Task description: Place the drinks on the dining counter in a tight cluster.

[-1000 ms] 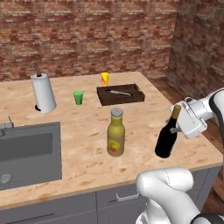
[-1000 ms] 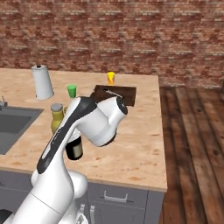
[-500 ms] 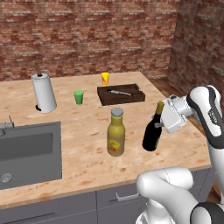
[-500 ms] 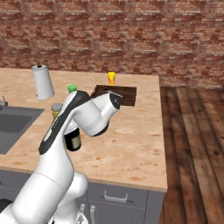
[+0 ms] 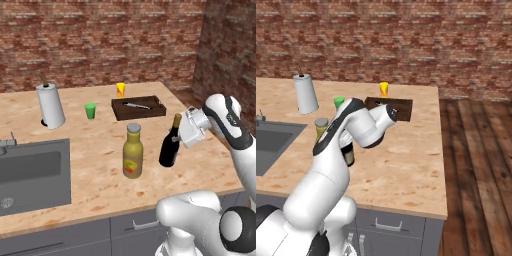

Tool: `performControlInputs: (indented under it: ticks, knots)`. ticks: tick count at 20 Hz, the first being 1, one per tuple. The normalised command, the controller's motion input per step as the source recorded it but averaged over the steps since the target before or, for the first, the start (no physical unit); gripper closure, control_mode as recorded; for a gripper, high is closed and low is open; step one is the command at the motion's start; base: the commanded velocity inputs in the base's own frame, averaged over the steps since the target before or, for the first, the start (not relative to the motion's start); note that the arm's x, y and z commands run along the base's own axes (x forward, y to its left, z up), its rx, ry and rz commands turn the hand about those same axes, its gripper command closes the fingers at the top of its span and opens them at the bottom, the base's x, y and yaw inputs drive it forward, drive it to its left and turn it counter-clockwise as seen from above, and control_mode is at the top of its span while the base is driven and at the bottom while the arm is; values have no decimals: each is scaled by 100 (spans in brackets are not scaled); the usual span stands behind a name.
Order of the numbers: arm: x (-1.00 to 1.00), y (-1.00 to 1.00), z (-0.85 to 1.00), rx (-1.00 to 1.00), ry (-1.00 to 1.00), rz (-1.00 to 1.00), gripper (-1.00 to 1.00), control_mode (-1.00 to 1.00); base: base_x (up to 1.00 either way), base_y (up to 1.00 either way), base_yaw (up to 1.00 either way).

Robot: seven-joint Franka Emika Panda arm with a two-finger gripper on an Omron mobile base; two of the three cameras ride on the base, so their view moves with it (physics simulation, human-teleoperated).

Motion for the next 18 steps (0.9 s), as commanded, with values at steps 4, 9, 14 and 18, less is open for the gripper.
performControlInputs:
  ticks: [4, 9, 14, 18]
  knots:
    - [34, 0, -33, -1, 0, 0, 100, -100, 0, 0, 0]
    - [41, 0, -25, 0, 0, 0, 100, -100, 0, 0, 0]
    - [8, 0, -13, 0, 0, 0, 100, -100, 0, 0, 0]
    - [0, 1, -25, 0, 0, 0, 100, -100, 0, 0, 0]
